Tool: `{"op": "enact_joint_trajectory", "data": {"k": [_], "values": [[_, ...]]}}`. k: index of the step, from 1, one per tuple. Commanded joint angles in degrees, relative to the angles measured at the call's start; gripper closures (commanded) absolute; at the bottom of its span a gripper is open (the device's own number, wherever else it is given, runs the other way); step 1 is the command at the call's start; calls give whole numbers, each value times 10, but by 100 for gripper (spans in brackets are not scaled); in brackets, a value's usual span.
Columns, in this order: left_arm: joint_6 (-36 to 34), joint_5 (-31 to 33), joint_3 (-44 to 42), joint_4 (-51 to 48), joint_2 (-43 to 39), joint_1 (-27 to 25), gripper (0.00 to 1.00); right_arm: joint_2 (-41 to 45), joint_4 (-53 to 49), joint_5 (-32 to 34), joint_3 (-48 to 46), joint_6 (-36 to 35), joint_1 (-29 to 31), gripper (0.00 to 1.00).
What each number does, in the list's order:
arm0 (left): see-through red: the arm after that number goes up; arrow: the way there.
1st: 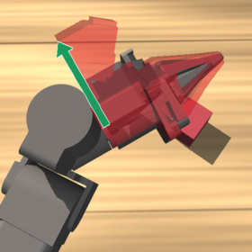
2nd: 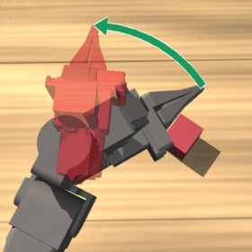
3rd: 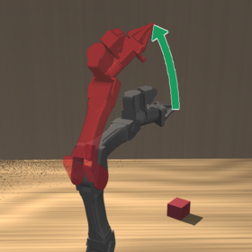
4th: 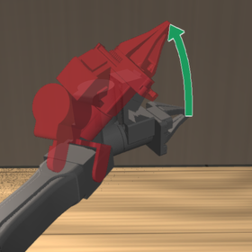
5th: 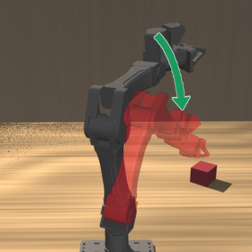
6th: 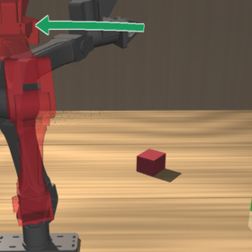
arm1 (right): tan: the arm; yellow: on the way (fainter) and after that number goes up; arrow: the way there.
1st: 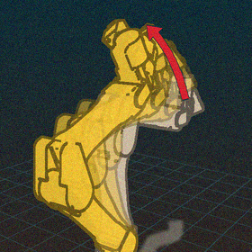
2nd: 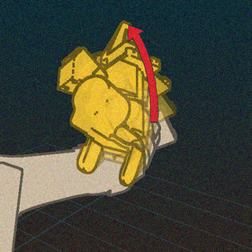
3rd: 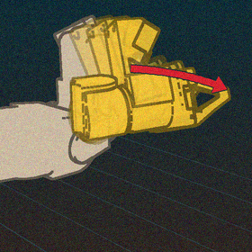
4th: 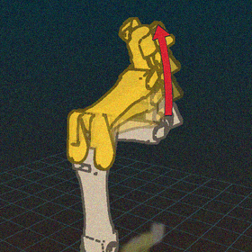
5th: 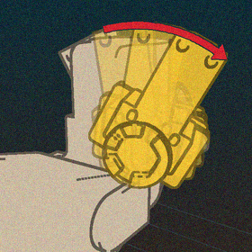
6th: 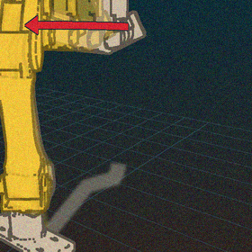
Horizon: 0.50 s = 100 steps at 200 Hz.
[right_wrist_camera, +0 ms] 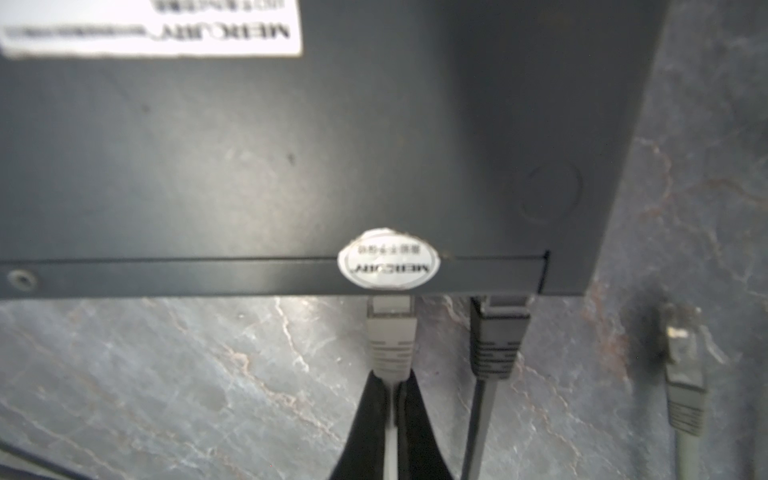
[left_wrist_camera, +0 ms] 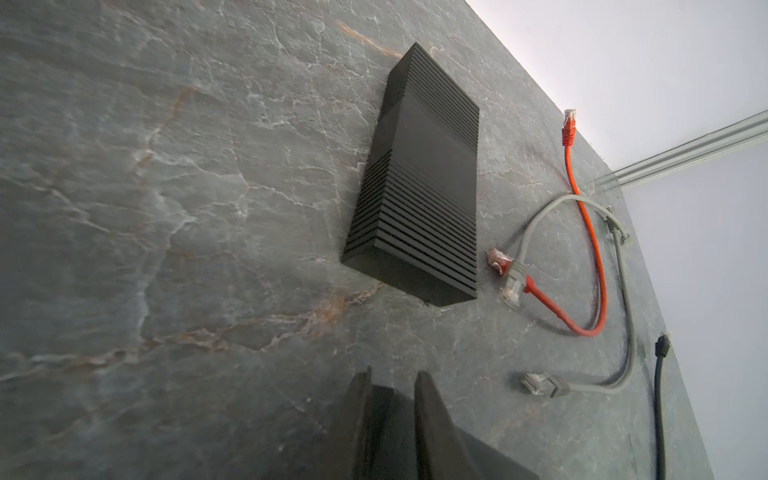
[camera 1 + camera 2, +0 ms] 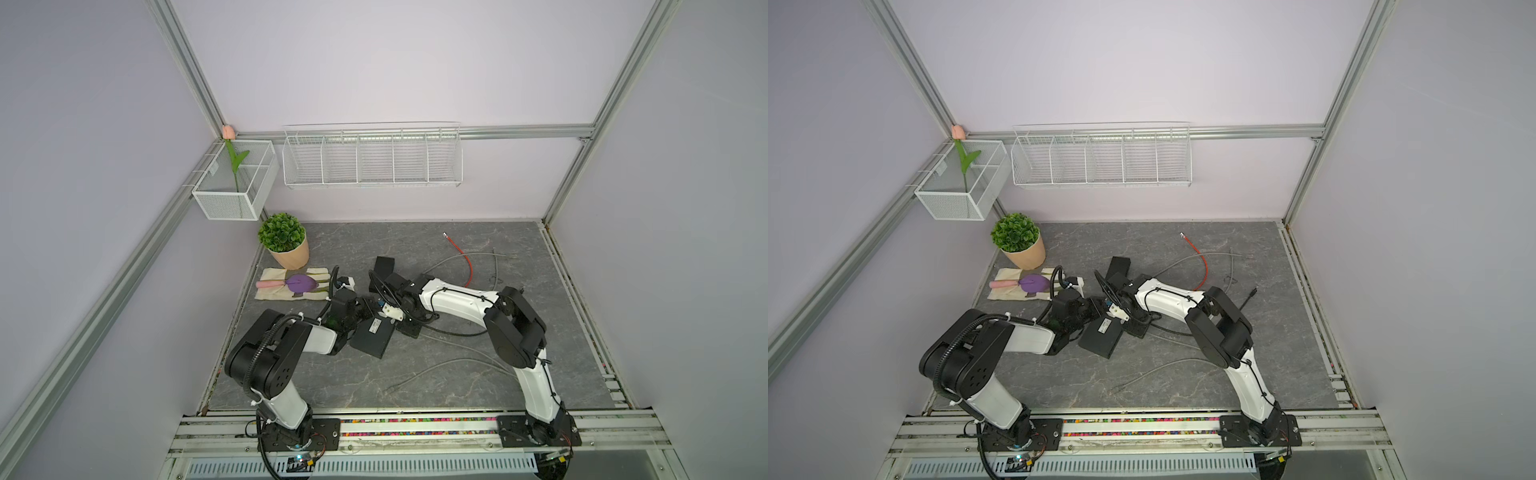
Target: Insert the plug into the switch port
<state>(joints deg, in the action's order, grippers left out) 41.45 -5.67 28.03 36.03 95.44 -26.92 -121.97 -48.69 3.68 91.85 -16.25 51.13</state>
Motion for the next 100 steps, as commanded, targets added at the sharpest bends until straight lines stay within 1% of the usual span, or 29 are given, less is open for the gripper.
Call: {"op": "enact_joint_trajectory", "data": {"k": [1,16,38,50,67,86,100], "values": [[5,-140,3,-110,-6,-54,79,15,248,-52,39,3,22,93],[-2,-136,9,-128,-19,-47,79,23,246,-36,24,-1,20,93],[-12,-137,20,-155,-35,-27,79,35,241,-18,10,-5,19,88],[-18,-137,29,-174,-48,-15,78,41,241,-13,4,-6,18,82],[-28,-132,43,-208,-76,4,73,47,240,-11,2,-8,17,74],[-50,-115,68,-270,-122,20,69,50,225,-9,9,-13,16,68],[-66,-99,84,-316,-160,32,68,54,213,-8,11,-16,16,64]]}}
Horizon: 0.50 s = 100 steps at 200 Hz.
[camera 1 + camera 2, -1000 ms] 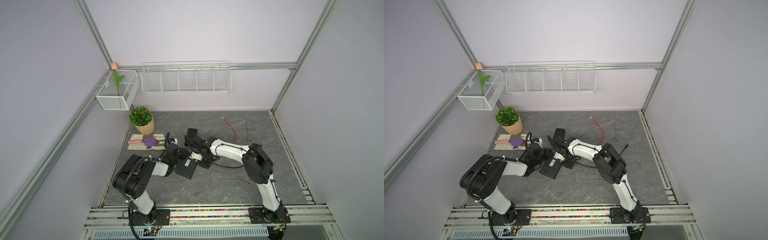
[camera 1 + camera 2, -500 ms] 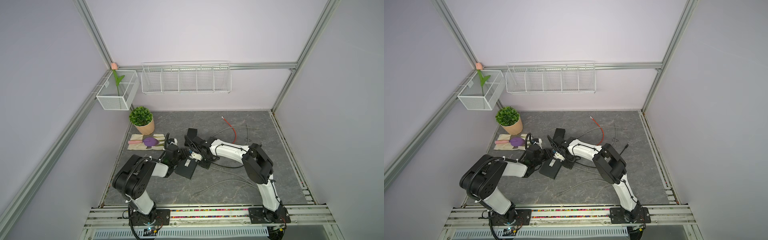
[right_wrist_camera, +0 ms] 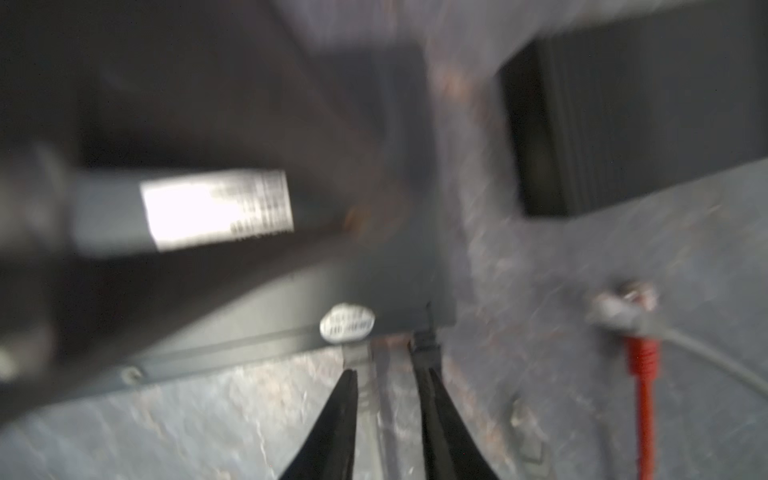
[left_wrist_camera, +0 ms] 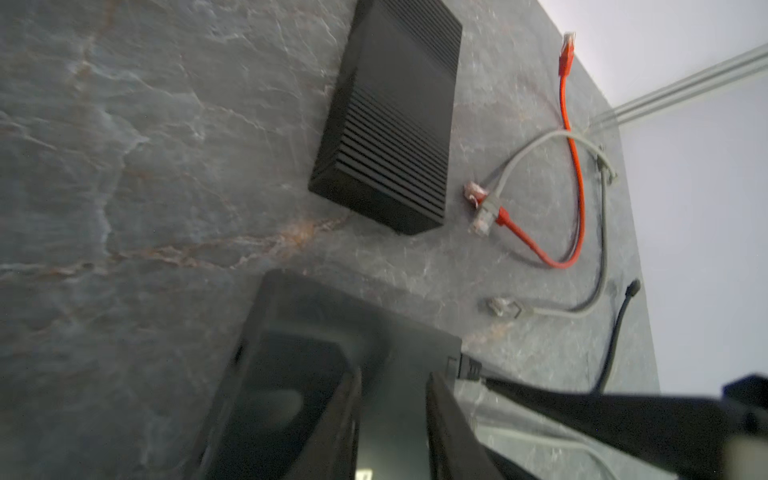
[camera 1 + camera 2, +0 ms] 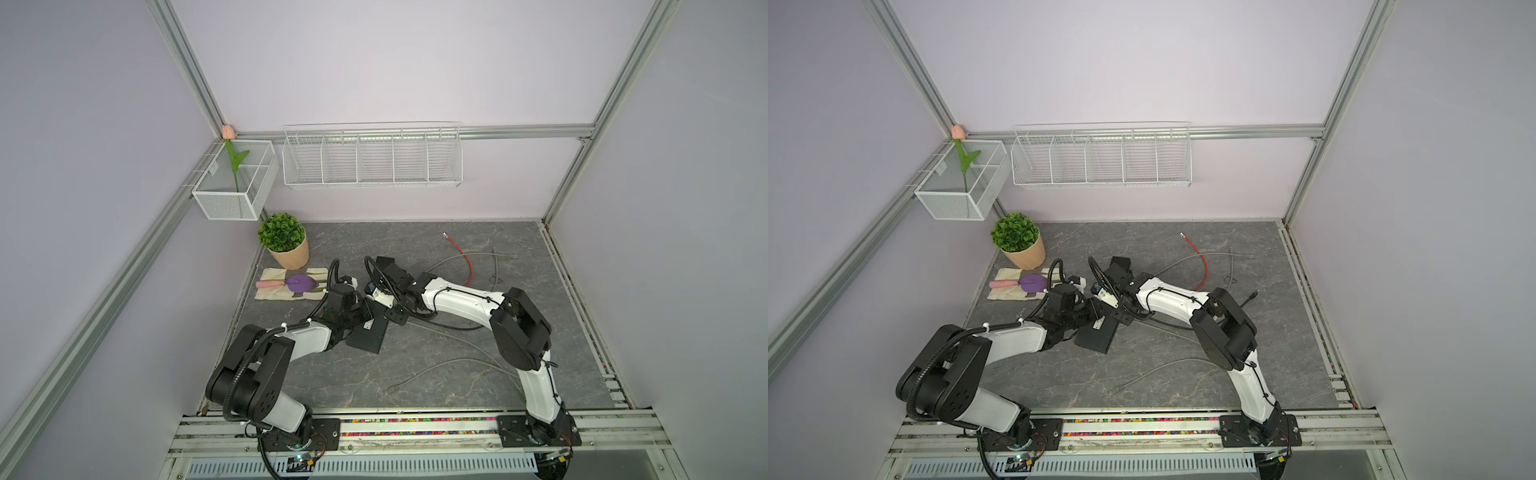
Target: Insert the plug into the switch port
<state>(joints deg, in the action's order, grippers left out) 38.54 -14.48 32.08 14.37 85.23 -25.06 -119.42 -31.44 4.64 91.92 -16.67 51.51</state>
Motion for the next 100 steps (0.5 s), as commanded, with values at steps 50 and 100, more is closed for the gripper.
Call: {"op": "enact_joint_trajectory", "data": {"k": [50,100], "values": [[-46,97,52,-212,-216,29,64,101,29,-11,-62,-7,18,58],[-31,105,-3,-252,-343,31,63,212,-29,-14,-175,14,84,52]]}}
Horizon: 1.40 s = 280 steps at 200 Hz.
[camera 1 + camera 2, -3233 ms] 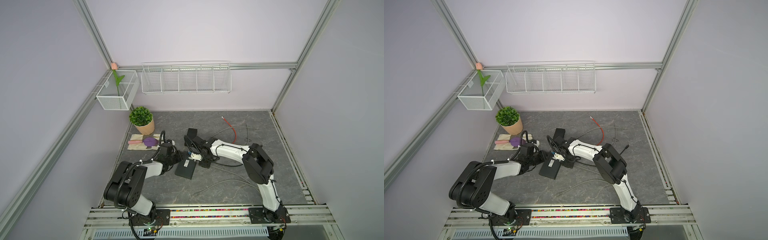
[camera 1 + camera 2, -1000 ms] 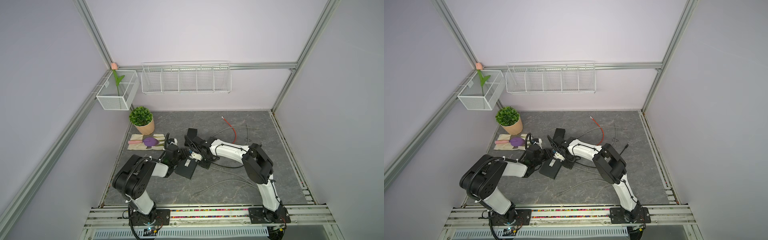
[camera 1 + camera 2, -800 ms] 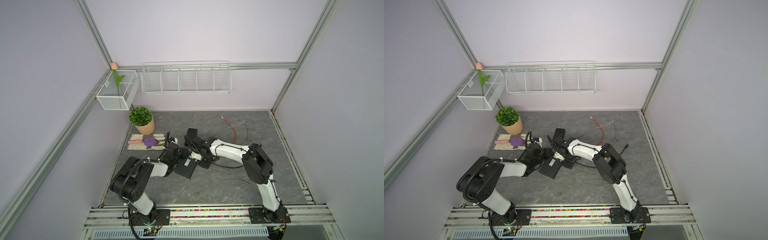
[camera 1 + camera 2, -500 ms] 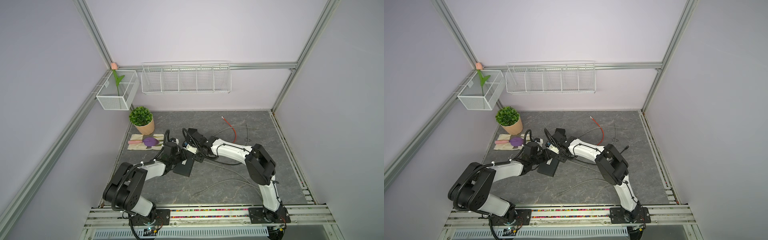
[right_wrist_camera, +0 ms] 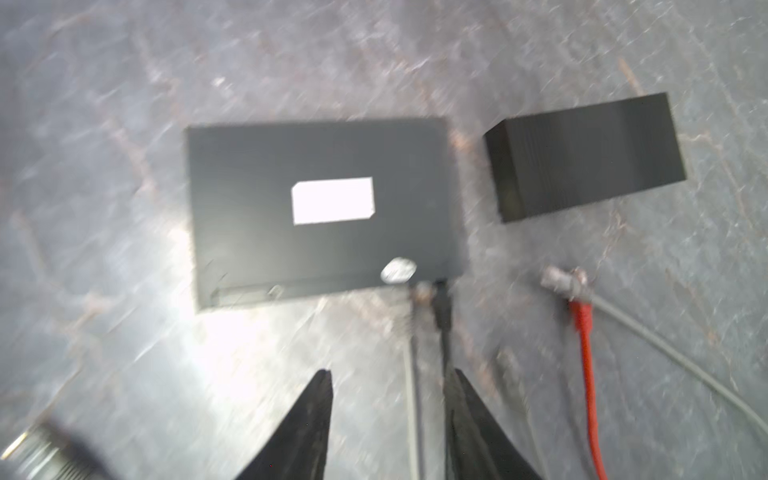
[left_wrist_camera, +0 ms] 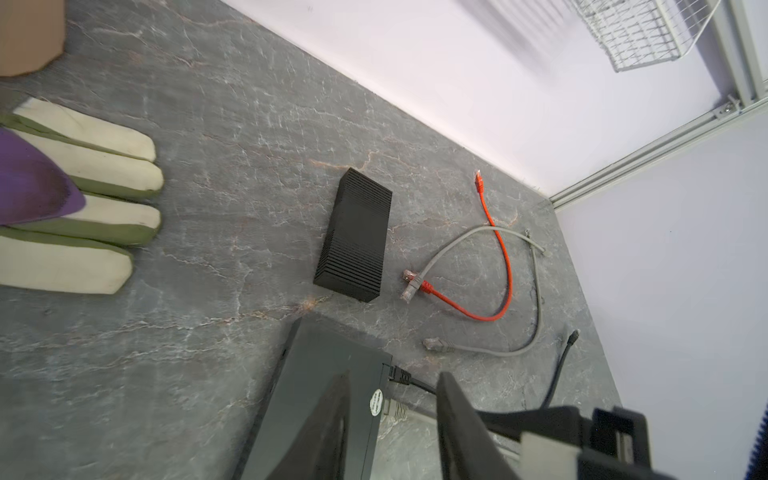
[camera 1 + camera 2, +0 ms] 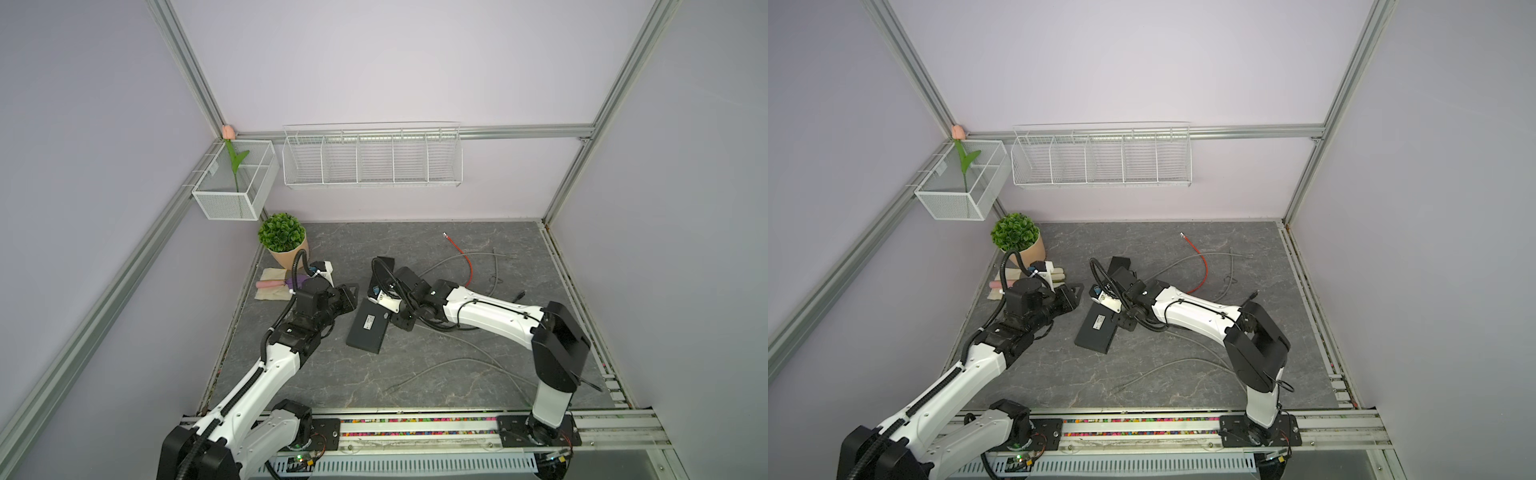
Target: Insert the plug into the switch port
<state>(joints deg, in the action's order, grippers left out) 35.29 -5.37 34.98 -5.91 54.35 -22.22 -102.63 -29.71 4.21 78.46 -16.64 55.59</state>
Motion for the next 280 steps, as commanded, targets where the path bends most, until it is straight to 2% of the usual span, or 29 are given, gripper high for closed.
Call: {"op": "enact_joint_trajectory", "data": {"k": [1,41,70,107,164,175,189,202,265,280], "values": [[2,13,-33,-49,-37,3,63,46,-49,-9,-43,15,45,52],[13,-78,-92,-40,-106,0,63,92,-53,12,-127,75,133,50],[3,-84,-106,-100,-189,-9,63,81,-46,28,-158,95,180,47],[5,-88,-111,-141,-265,-12,63,25,-37,31,-149,88,189,48],[14,-95,-127,-145,-283,-11,63,-25,-32,11,-110,59,192,48],[15,-95,-128,-142,-283,-11,63,-36,-33,9,-103,57,192,52],[16,-95,-128,-139,-283,-11,63,-49,-29,0,-96,56,190,70],[17,-95,-125,-136,-283,-11,64,-63,-23,-15,-93,54,188,78],[12,-83,-103,-149,-292,-11,64,-82,-19,-30,-93,56,181,72],[13,-81,-101,-149,-293,-12,64,-85,-22,-22,-92,58,179,77]]}}
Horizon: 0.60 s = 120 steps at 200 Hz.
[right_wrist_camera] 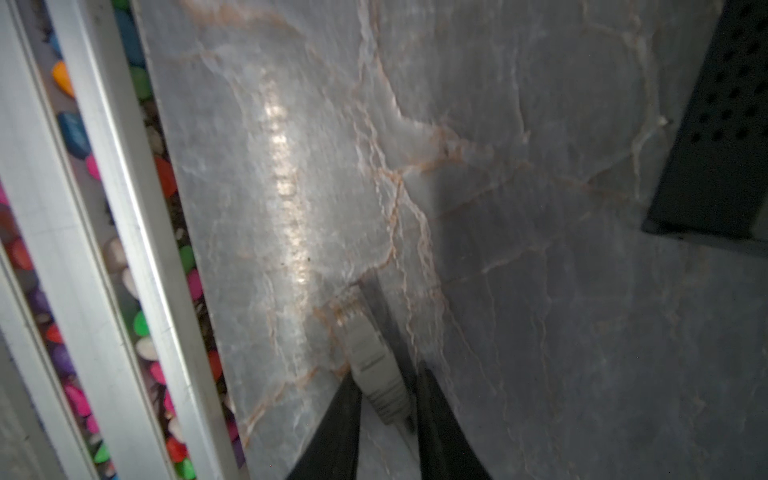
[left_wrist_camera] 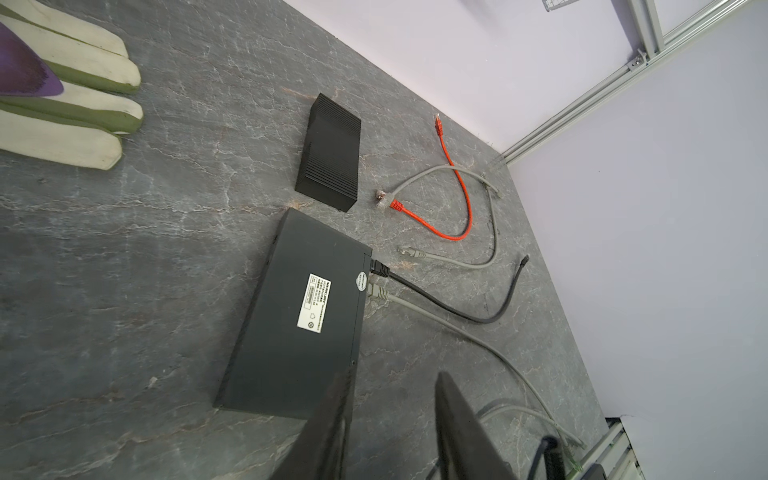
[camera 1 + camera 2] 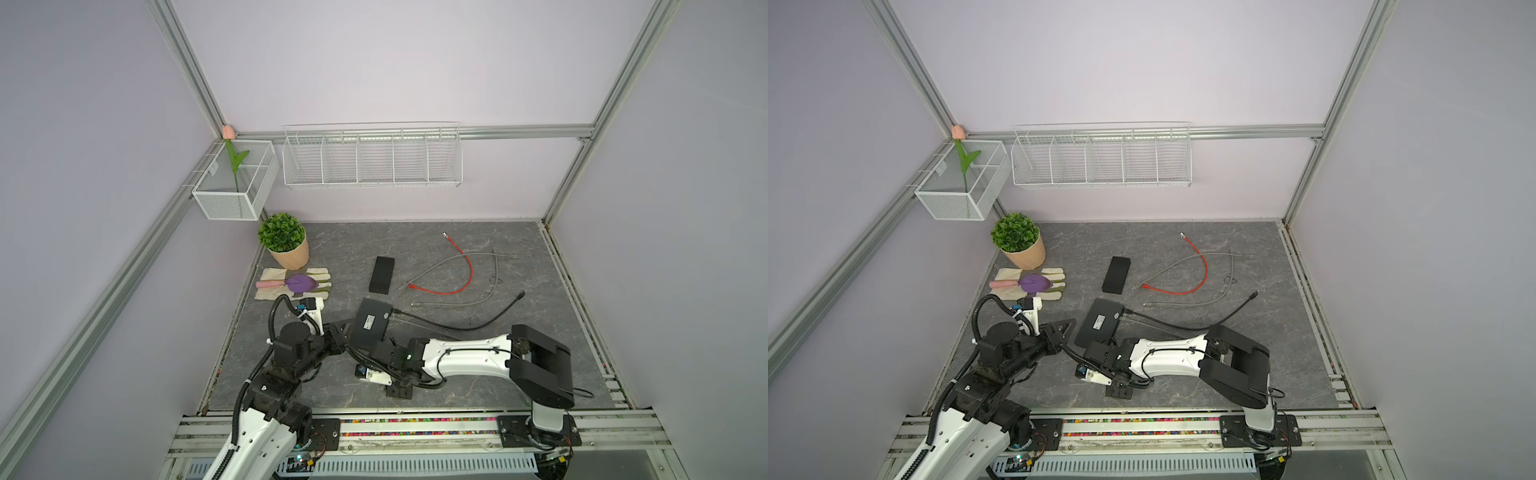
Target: Insert the plug into the switch port
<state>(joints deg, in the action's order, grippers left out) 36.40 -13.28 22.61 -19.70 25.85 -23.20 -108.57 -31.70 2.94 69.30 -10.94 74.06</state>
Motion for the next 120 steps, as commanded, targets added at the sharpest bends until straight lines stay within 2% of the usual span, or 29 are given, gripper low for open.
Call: {"op": "enact_joint_trajectory", "data": {"k": [1,16,38,64,89,120], "values": [[2,-2,23,-11,-8,-1,64,-25,-1,-9,-1,0,-6,78],[3,-1,26,-8,-7,-2,65,-19,1,5,-2,3,-7,88],[-2,-9,35,3,-2,-2,65,12,17,52,-13,5,-10,92],[-9,-34,50,41,-6,-5,65,87,46,128,-37,8,-26,93],[-21,-33,71,59,-11,-7,64,175,79,136,-71,2,-53,93],[-20,-58,84,106,23,-17,64,267,105,125,-99,-15,-80,93]]}}
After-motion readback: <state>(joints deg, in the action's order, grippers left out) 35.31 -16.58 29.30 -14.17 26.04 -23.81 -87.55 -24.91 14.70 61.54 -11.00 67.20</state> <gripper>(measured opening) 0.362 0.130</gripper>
